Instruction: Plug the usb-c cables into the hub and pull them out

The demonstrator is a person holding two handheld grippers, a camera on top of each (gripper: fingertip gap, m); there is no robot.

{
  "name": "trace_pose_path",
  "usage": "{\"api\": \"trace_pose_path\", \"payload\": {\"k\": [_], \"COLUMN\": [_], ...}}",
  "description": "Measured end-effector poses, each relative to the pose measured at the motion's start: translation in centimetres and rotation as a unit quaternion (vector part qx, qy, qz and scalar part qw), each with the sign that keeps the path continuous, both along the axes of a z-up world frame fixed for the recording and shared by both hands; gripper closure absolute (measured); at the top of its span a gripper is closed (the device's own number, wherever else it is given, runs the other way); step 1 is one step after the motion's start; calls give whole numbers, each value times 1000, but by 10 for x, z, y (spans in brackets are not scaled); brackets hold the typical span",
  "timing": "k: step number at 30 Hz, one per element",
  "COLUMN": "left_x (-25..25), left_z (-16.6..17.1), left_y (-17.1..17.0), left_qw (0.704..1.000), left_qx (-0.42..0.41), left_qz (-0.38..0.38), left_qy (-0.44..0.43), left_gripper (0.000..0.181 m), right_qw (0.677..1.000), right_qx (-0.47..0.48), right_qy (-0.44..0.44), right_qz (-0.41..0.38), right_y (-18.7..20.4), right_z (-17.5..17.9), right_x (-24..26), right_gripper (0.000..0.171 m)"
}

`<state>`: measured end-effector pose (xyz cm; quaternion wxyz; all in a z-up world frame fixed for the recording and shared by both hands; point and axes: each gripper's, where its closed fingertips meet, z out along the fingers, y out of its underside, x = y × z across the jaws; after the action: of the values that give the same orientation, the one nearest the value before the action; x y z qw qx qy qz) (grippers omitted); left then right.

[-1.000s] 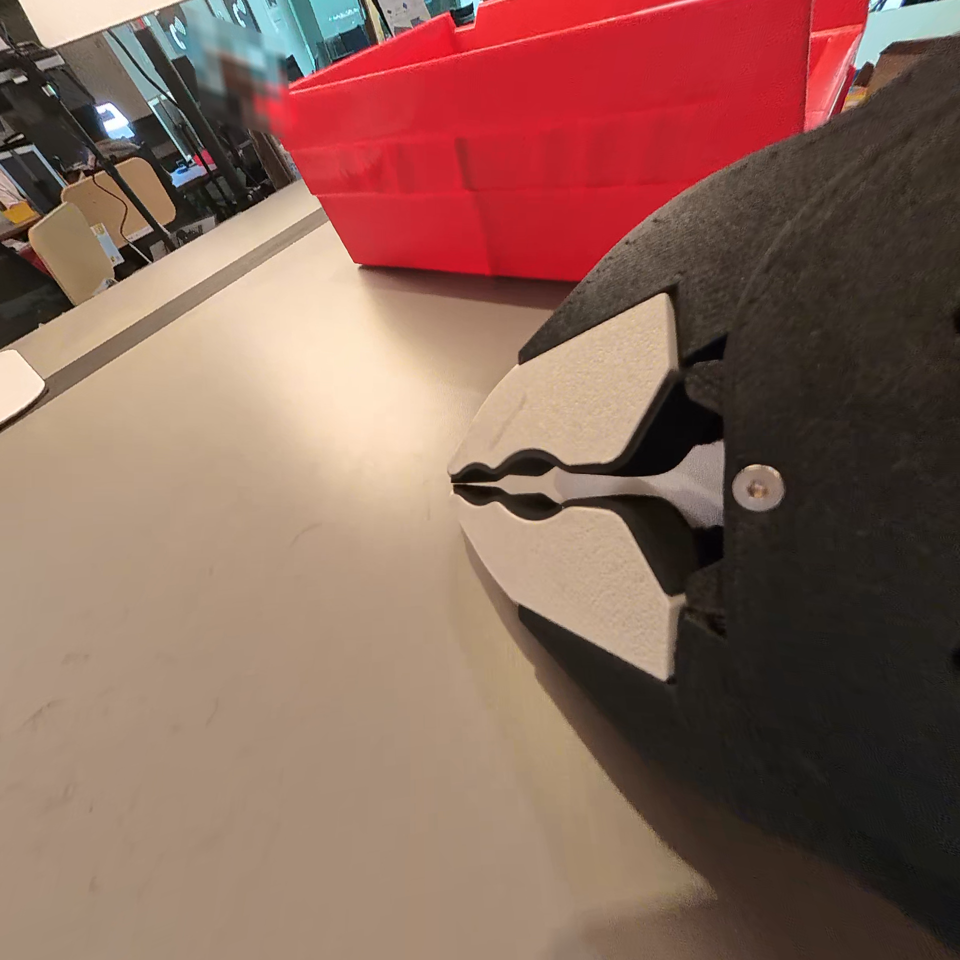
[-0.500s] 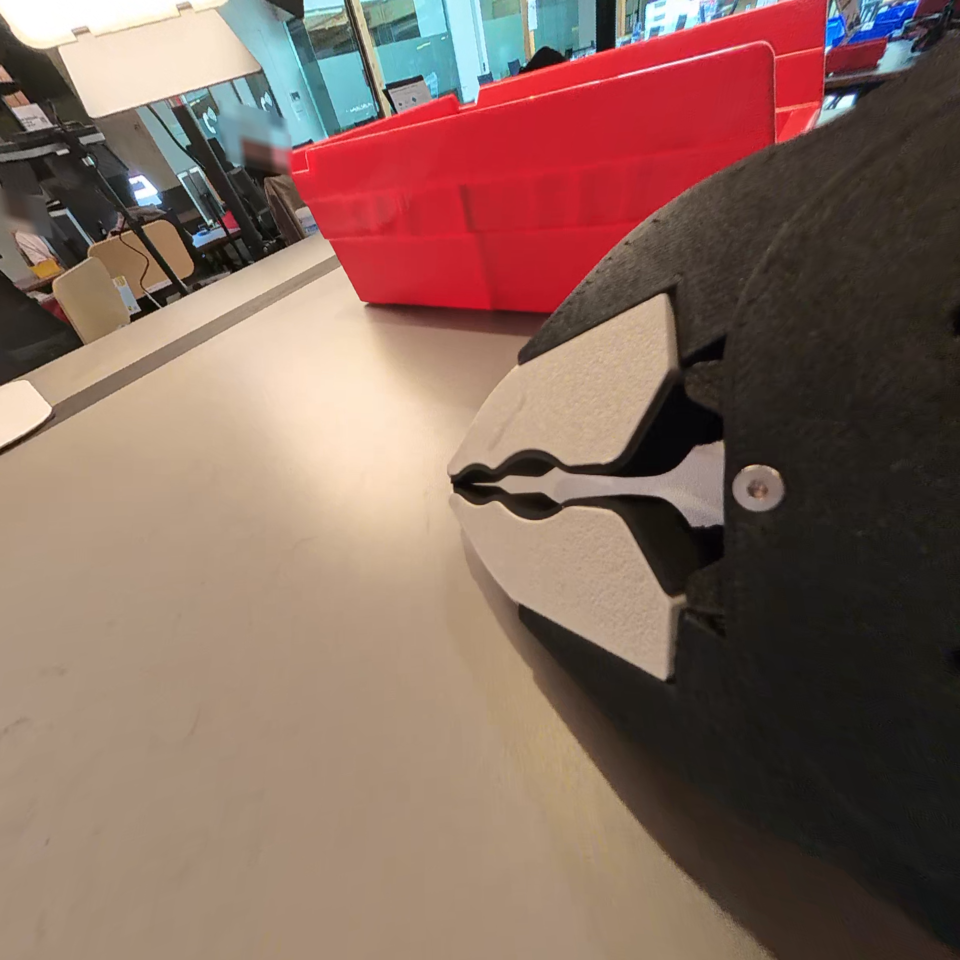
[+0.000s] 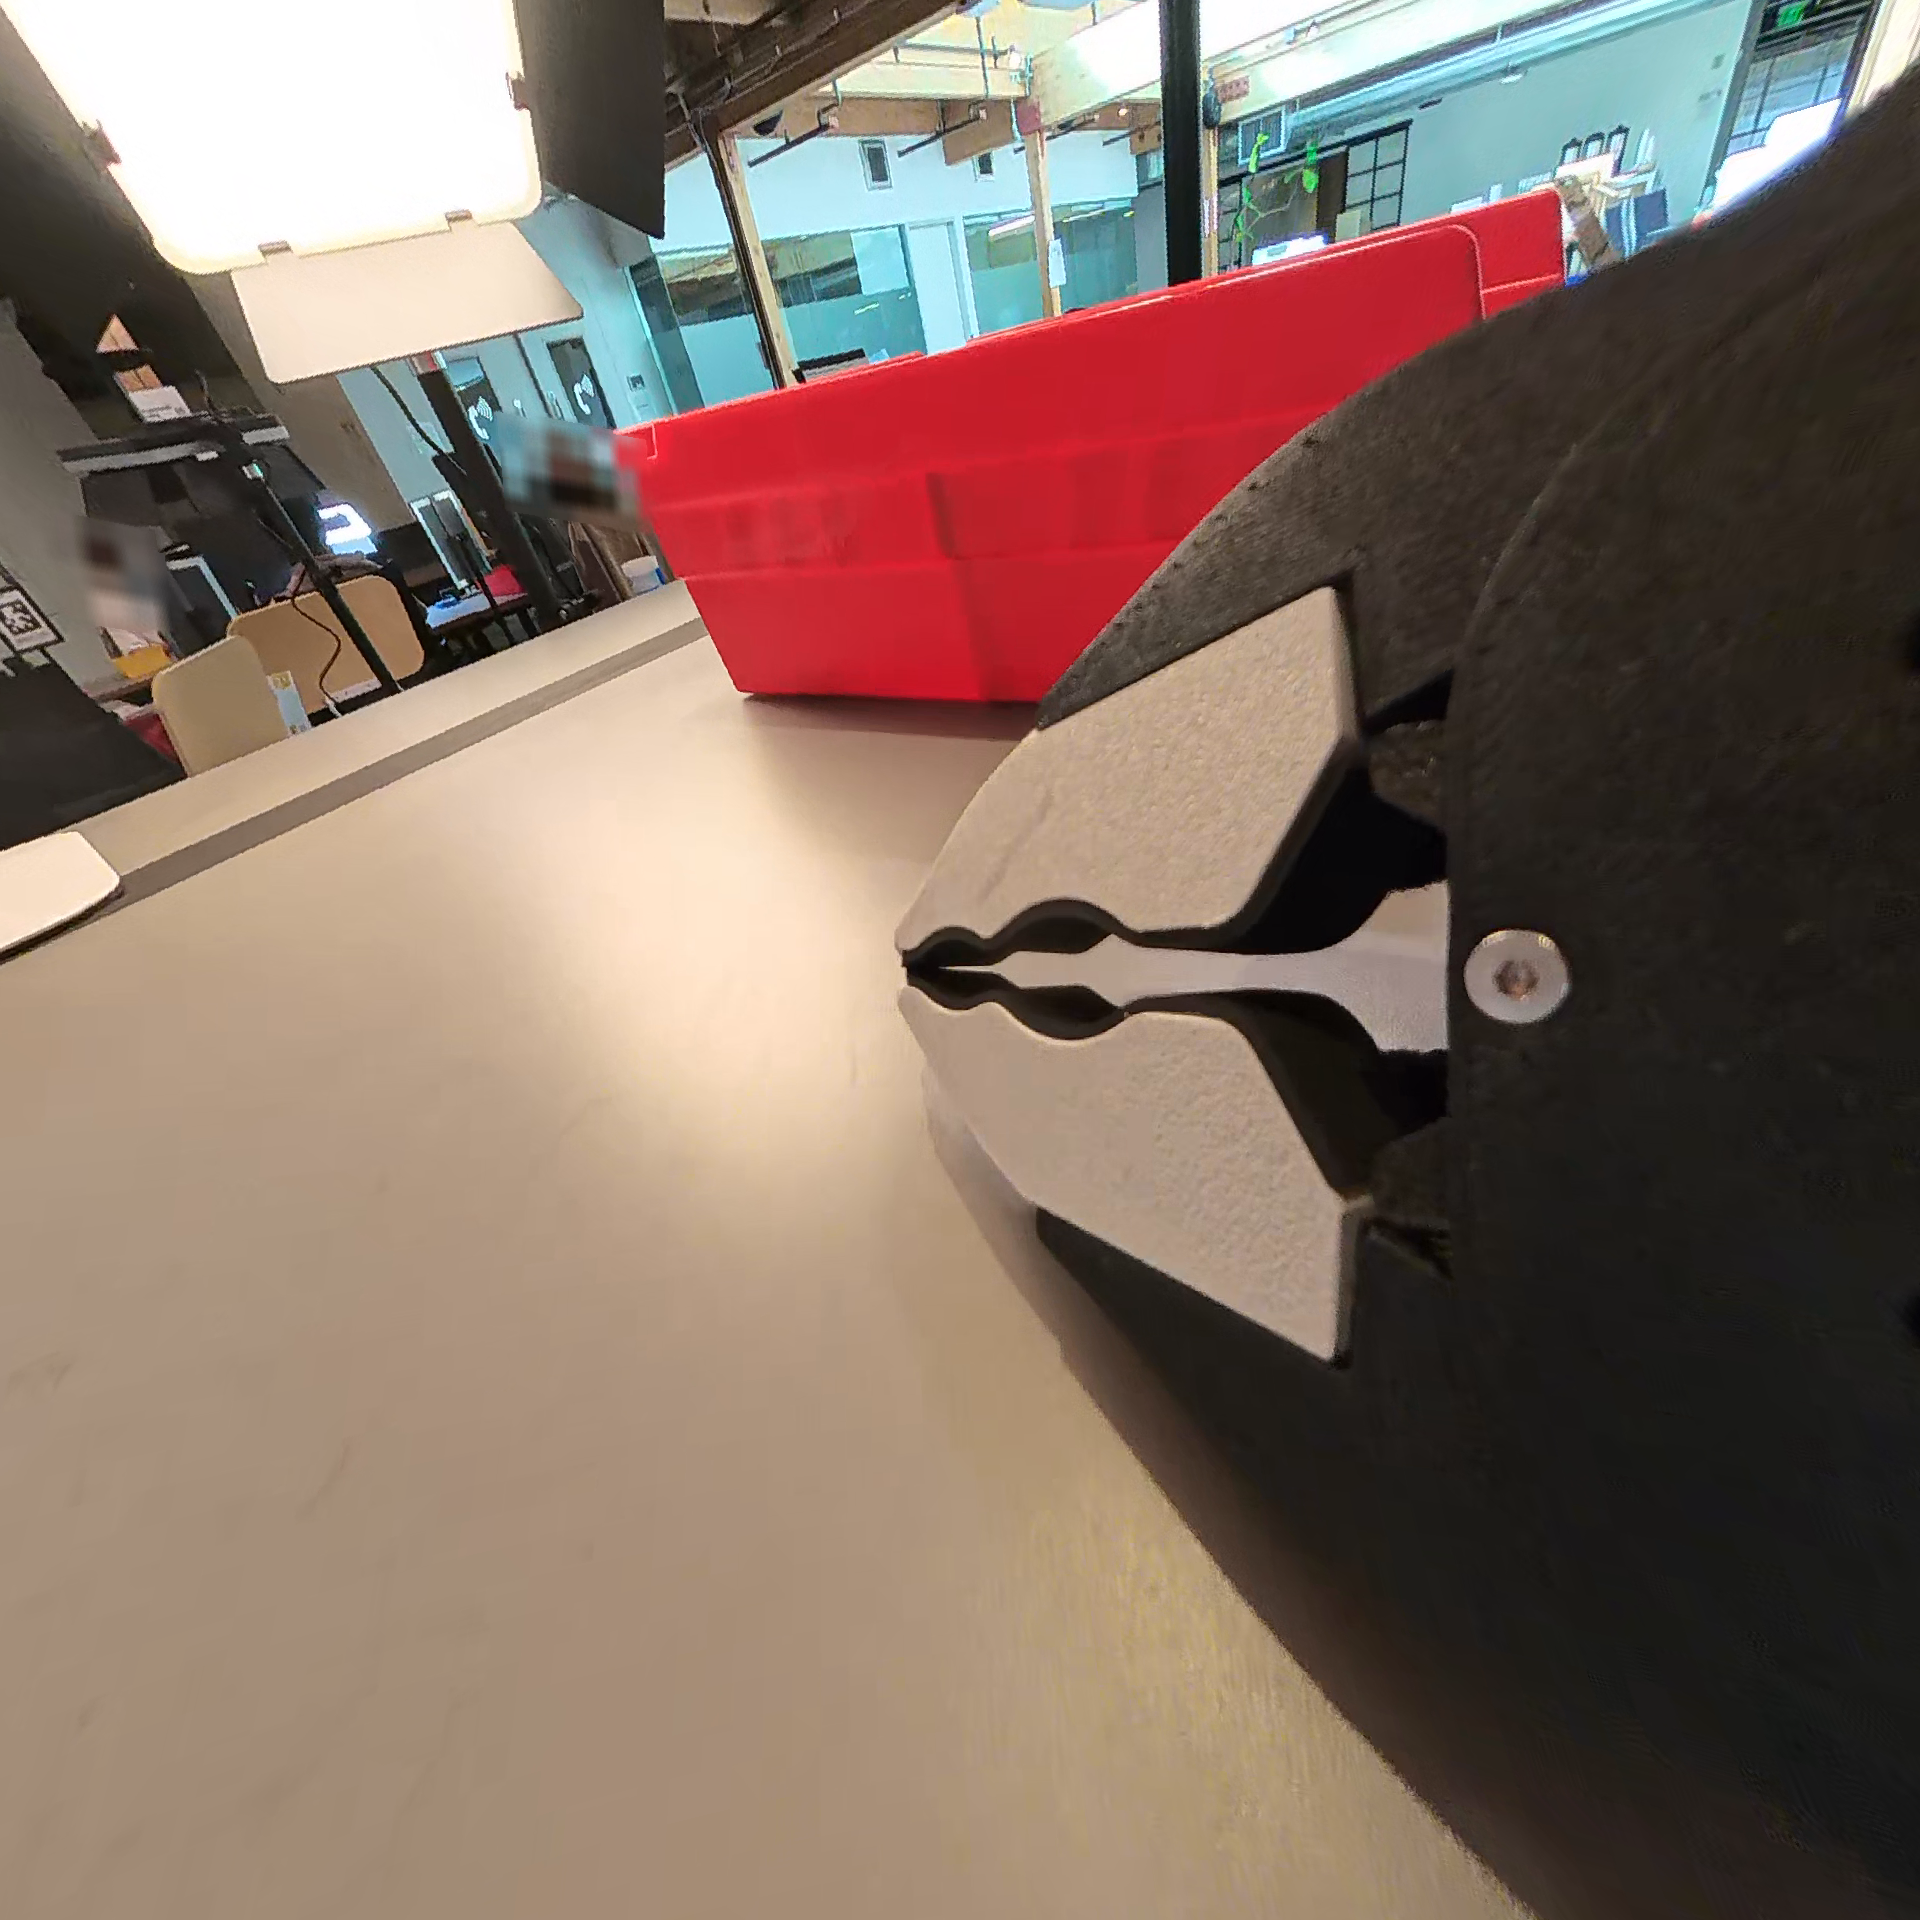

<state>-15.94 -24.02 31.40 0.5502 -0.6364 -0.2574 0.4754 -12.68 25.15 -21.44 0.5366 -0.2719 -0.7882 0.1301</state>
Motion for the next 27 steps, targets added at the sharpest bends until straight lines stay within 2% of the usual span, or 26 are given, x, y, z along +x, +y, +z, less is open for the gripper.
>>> {"api": "trace_pose_path", "payload": {"k": [1,3,6,10,13,18,22,27], "left_x": [0,-4,-15,-27,-26,-26,-16,-9], "left_z": [-4,-22,-72,-168,-237,-340,-397,-439], "left_y": [12,35,71,123,161,202,226,238], "left_qw": [1000,999,992,972,939,898,859,848], "left_qx": [2,4,13,24,69,78,97,78], "left_qz": [-16,-49,-101,-171,-236,-261,-282,-273], "left_qy": [-4,-21,-72,-162,-241,-345,-417,-449], "left_gripper": [144,144,144,144,144,144,144,144], "right_qw": [1000,1000,1000,1000,1000,1000,1000,1000], "right_qx": [2,7,12,14,14,14,16,18], "right_qy": [3,9,16,17,17,15,17,19], "right_qz": [0,-1,-3,-3,-3,-1,3,6], "right_y": [0,0,0,0,-1,-1,-3,-4], "right_z": [0,2,3,3,3,2,2,2], "right_x": [0,0,1,0,0,0,0,1], "right_gripper": [171,171,171,171,171,171,171,171]}}
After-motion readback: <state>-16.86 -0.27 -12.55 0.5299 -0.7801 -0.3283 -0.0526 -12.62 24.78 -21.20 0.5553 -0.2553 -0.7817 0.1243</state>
